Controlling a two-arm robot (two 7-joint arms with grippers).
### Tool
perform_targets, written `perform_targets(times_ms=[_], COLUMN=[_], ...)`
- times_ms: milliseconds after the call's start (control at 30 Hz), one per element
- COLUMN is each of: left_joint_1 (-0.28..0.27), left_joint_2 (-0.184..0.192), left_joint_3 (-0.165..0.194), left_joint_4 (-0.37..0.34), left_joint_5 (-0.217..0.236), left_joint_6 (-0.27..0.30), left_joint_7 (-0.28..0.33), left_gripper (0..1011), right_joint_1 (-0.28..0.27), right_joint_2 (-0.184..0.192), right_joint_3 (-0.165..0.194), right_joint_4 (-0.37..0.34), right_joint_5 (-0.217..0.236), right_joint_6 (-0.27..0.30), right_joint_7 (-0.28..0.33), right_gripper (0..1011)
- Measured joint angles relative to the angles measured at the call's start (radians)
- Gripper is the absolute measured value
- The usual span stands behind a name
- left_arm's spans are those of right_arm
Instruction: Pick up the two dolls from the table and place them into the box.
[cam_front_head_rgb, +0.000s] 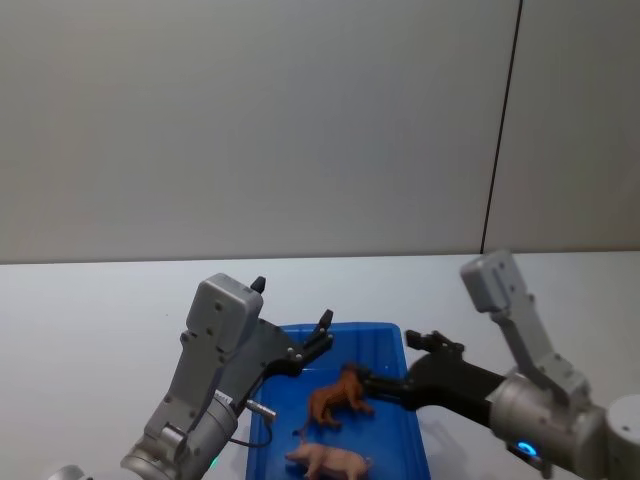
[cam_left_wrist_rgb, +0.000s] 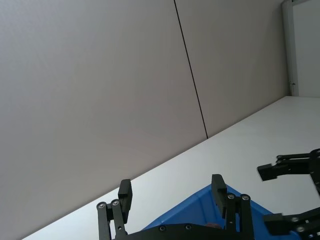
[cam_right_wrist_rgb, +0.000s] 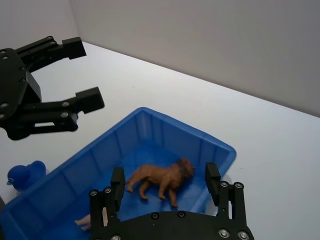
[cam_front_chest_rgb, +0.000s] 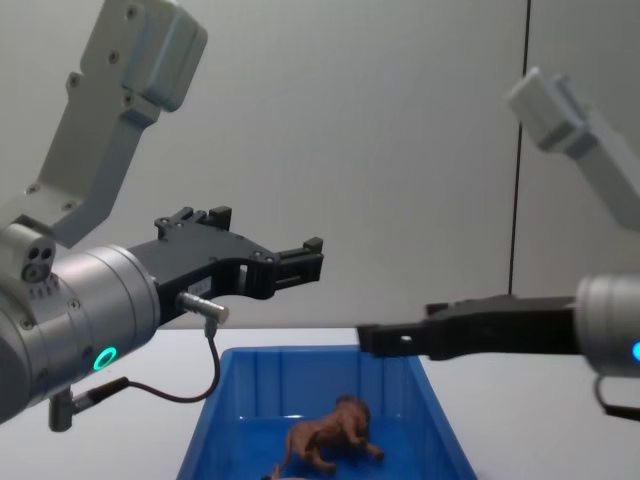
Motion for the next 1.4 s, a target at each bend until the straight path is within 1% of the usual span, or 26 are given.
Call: perform_targets(times_ms=[67,100,167,200,300,400,600,800,1100,1133,1400], left_joint_1=[0.0,0.0,0.0,0.0,0.0,0.0,0.001,0.013,0.073,0.087,0.155], left_joint_2=[0.0,0.0,0.0,0.0,0.0,0.0,0.001,0.01,0.05,0.059,0.103], left_joint_3=[0.0,0.0,0.0,0.0,0.0,0.0,-0.001,-0.003,-0.016,-0.019,-0.033], left_joint_4=[0.0,0.0,0.0,0.0,0.0,0.0,0.0,-0.013,-0.069,-0.081,-0.133], left_joint_5=[0.0,0.0,0.0,0.0,0.0,0.0,0.0,-0.002,-0.039,-0.051,-0.114], left_joint_6=[0.0,0.0,0.0,0.0,0.0,0.0,0.001,0.012,0.051,0.061,0.106], left_joint_7=[0.0,0.0,0.0,0.0,0.0,0.0,0.0,0.016,0.097,0.12,0.213], left_gripper=[1001,1001,1001,1001,1001,1001,1001,1001,1001,1001,1001], right_joint_1=[-0.01,-0.022,-0.039,-0.039,-0.072,-0.094,-0.125,-0.141,-0.158,-0.16,-0.166], right_joint_2=[0.011,0.025,0.043,0.043,0.077,0.099,0.129,0.145,0.162,0.164,0.17], right_joint_3=[0.005,0.011,0.02,0.02,0.035,0.044,0.057,0.064,0.071,0.072,0.075], right_joint_4=[-0.009,-0.021,-0.035,-0.035,-0.061,-0.077,-0.099,-0.111,-0.123,-0.124,-0.128], right_joint_5=[0.002,0.005,0.009,0.009,0.018,0.025,0.034,0.039,0.043,0.043,0.045], right_joint_6=[-0.008,-0.019,-0.032,-0.032,-0.056,-0.072,-0.094,-0.106,-0.118,-0.119,-0.123], right_joint_7=[0.0,0.0,-0.001,-0.001,-0.005,-0.009,-0.014,-0.017,-0.02,-0.021,-0.022], right_gripper=[995,1001,1001,1001,1001,1001,1001,1001,1001,1001,1001])
